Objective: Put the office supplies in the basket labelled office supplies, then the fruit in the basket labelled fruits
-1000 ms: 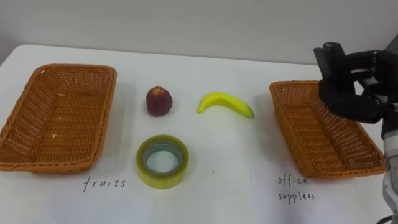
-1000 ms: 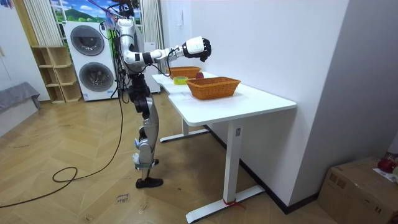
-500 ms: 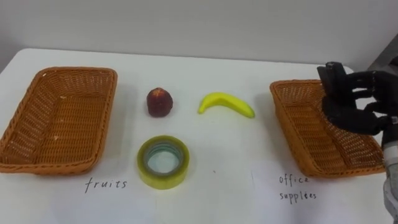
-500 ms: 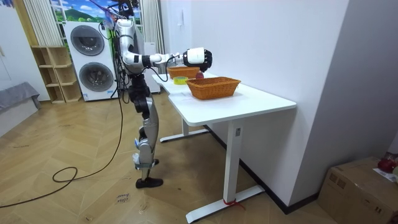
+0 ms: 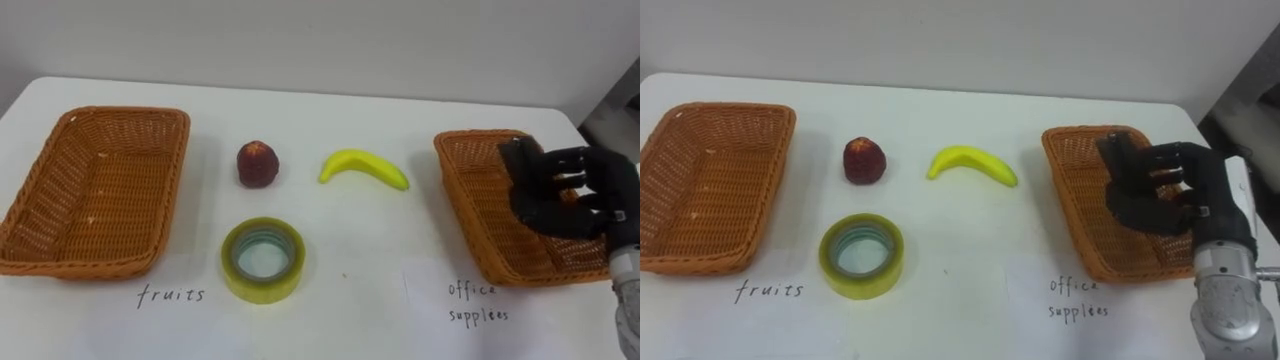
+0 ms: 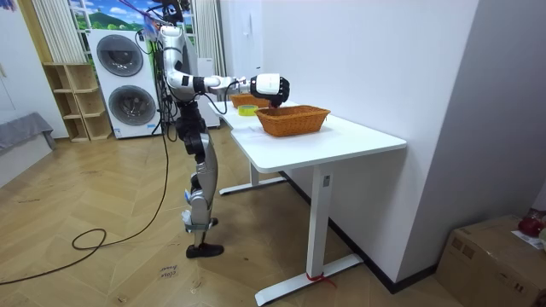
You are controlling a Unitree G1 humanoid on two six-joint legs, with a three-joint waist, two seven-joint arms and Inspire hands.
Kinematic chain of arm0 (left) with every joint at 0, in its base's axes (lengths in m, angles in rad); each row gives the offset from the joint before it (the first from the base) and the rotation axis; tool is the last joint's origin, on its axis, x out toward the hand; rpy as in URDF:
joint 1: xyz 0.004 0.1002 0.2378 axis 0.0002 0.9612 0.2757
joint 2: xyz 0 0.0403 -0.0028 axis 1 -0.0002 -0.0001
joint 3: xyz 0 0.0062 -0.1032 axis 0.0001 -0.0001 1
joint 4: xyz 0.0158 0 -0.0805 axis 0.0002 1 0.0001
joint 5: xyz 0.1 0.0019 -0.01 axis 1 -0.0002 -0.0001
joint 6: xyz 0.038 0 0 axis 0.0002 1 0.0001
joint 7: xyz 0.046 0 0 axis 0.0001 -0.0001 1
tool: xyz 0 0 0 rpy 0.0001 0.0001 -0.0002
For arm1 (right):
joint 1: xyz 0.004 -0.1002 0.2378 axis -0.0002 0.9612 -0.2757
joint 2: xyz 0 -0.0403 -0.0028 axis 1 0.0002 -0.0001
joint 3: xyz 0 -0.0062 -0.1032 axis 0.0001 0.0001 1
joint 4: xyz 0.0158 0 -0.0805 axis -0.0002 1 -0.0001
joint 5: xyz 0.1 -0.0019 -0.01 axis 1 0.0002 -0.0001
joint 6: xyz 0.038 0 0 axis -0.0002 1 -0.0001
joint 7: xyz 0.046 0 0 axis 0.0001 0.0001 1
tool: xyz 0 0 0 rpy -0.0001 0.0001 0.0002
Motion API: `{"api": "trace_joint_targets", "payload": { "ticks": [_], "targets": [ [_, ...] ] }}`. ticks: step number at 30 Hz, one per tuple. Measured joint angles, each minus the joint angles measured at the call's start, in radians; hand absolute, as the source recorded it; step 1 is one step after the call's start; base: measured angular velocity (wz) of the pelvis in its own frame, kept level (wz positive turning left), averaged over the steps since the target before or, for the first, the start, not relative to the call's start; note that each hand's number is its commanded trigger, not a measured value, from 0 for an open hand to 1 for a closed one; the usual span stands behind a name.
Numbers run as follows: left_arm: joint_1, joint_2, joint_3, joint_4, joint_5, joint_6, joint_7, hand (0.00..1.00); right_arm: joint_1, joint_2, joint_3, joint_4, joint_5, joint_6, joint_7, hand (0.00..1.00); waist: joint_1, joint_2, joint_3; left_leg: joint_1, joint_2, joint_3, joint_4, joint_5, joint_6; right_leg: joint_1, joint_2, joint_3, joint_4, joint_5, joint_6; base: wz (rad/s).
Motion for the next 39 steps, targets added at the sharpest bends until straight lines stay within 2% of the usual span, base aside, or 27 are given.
{"api": "trace_joint_targets", "payload": {
  "ticks": [21, 22, 23, 24, 25, 26, 27, 39],
  "targets": [
    [0.002, 0.0, 0.006, 0.0, 0.0, 0.0, -0.005, 0.0, 0.028, 0.0, 0.0, 0.002, -0.01, 0.0, 0.038, 1.0, 0.0, -0.009, -0.0015, 0.0, -0.001, 0.003, -0.002, 0.0, 0.0, -0.002, 0.0, 0.003, -0.002, -0.001, 0.001, 0.0],
    [0.002, 0.0, 0.006, 0.0, 0.0, 0.0, -0.005, 0.0, 0.028, 0.0, 0.0, 0.002, -0.016, 0.0, 0.043, 0.88, -0.001, -0.009, -0.0015, 0.0, -0.001, 0.003, -0.002, 0.0, 0.0, -0.002, 0.0, 0.003, -0.002, -0.001, 0.001, 0.0],
    [0.002, 0.0, 0.006, 0.0, 0.0, 0.0, -0.005, 0.0, 0.028, 0.0, 0.0, 0.002, -0.021, 0.0, 0.047, 0.67, -0.002, -0.009, -0.0015, 0.0, -0.001, 0.003, -0.002, 0.0, 0.0, -0.001, 0.0, 0.003, -0.002, -0.001, 0.001, 0.0],
    [0.002, 0.0, 0.006, 0.0, 0.0, 0.0, -0.005, 0.0, 0.029, 0.0, 0.0, 0.002, -0.029, 0.0, 0.053, 0.6, -0.002, -0.009, -0.0015, 0.0, -0.001, 0.003, -0.002, 0.0, 0.0, -0.001, 0.0, 0.003, -0.002, -0.001, 0.001, 0.0],
    [0.002, 0.0, 0.007, 0.0, 0.0, 0.0, -0.005, 0.0, 0.029, 0.0, 0.0, 0.002, -0.038, 0.0, 0.059, 0.37, -0.001, -0.009, -0.0015, 0.0, -0.001, 0.003, -0.002, 0.0, 0.0, -0.001, 0.0, 0.004, -0.002, -0.001, 0.001, 0.0],
    [0.002, 0.0, 0.007, 0.0, 0.0, 0.0, -0.005, 0.0, 0.029, 0.0, 0.0, 0.002, -0.04, 0.0, 0.06, 0.08, -0.001, -0.009, -0.0016, 0.0, -0.001, 0.003, -0.002, 0.0, 0.0, -0.001, 0.0, 0.004, -0.002, -0.001, 0.001, 0.0],
    [0.002, 0.0, 0.007, 0.0, 0.0, 0.0, -0.005, 0.0, 0.029, 0.0, 0.0, 0.001, -0.041, 0.0, 0.065, 0.0, -0.001, -0.009, -0.0017, 0.0, -0.001, 0.003, -0.002, 0.0, 0.0, -0.001, -0.001, 0.004, -0.002, -0.001, 0.001, 0.0],
    [0.002, 0.0, 0.014, 0.0, 0.0, 0.0, -0.003, 0.0, 0.028, 0.0, 0.0, 0.001, -0.069, 0.007, 0.094, 0.0, 0.001, -0.008, -0.0016, 0.0, -0.001, 0.003, -0.002, 0.0, 0.0, -0.001, 0.0, 0.006, -0.003, -0.001, 0.001, 0.0]
  ]
}}
